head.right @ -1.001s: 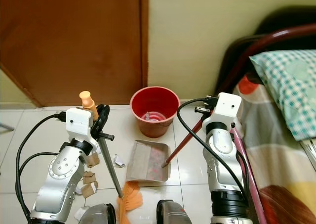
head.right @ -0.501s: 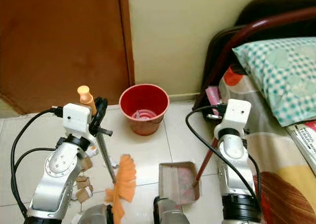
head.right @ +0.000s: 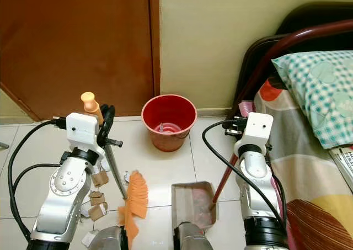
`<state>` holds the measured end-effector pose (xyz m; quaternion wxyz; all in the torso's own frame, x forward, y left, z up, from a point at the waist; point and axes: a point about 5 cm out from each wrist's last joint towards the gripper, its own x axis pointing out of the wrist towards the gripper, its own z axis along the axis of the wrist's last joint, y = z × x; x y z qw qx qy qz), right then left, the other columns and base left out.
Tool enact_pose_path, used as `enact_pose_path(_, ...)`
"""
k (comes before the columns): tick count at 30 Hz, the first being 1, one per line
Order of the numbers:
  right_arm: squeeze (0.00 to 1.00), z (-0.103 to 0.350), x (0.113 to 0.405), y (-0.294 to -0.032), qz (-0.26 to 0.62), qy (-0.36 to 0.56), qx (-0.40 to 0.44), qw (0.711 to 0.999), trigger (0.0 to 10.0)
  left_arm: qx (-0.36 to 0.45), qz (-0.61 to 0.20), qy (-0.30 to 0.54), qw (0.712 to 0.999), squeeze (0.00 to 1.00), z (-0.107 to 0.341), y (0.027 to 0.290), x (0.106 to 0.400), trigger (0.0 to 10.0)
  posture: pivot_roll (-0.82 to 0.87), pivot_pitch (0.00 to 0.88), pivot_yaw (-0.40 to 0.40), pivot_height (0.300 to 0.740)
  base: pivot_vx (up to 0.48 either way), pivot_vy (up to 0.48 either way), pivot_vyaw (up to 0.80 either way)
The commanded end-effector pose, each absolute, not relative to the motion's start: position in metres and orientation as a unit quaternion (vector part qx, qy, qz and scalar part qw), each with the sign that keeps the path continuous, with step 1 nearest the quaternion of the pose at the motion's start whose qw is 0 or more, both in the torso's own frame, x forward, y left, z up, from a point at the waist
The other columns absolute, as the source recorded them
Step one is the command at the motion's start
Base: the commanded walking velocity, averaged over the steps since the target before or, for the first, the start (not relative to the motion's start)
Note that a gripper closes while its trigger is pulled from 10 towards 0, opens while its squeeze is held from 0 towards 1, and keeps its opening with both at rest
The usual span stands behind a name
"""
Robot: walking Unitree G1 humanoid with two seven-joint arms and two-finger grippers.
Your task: Sweep floor
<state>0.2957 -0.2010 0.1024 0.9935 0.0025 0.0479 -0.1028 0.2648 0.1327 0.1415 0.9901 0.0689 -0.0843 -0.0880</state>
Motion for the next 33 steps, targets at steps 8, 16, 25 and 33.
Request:
enact_pose_path(8,0.00,0.1057,0.2986,-0.2011,-0.105,0.038,0.009,0.994,10.0,0.090,-0.059,-0.140,0.984,0.00,0.1650,0.1336,0.2669,10.0,-0.01,0.159,-0.037,0.740,0.000,0.000,0.00)
enact_pose_path(16,0.00,0.1056,0.2990,-0.1989,-0.101,0.038,0.009,0.994,10.0,0.088,-0.063,-0.136,0.985,0.00,0.1635,0.1304,0.2672,10.0,-0.02,0.163,-0.038,0.740,0.000,0.000,0.00)
enact_pose_path(25,0.00,0.1058,0.3003,-0.1969,-0.098,0.039,0.008,0.994,10.0,0.087,-0.063,-0.133,0.985,0.00,0.1629,0.1292,0.2678,10.0,-0.02,0.163,-0.040,0.740,-0.323,0.000,0.00)
enact_pose_path(33,0.00,0.1061,0.3019,-0.1964,-0.096,0.038,0.007,0.995,10.0,0.087,-0.064,-0.132,0.985,0.00,0.1624,0.1282,0.2685,10.0,-0.02,0.160,-0.041,0.740,-0.327,0.000,0.00)
